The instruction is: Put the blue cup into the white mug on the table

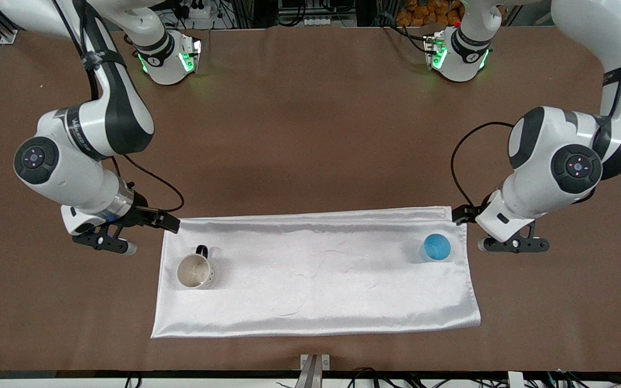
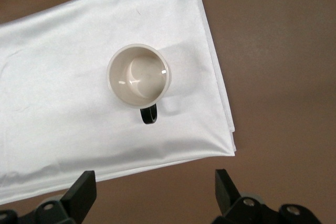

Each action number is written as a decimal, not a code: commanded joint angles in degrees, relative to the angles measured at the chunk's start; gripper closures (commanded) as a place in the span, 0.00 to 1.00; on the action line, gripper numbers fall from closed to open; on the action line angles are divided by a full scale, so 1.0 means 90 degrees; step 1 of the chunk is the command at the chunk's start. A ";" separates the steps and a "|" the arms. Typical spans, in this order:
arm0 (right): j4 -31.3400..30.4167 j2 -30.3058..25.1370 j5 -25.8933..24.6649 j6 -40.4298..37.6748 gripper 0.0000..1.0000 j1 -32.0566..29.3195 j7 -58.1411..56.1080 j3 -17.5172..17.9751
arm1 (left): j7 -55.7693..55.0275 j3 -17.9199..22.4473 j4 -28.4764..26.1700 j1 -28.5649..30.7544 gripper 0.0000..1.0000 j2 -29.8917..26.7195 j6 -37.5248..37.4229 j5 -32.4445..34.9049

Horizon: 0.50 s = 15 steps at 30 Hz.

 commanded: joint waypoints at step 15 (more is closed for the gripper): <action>0.0199 0.1365 -0.0714 0.1508 0.00 0.0420 0.0122 -0.0008 | -0.0151 0.0020 0.0066 0.0075 0.00 0.1256 0.1350 0.0197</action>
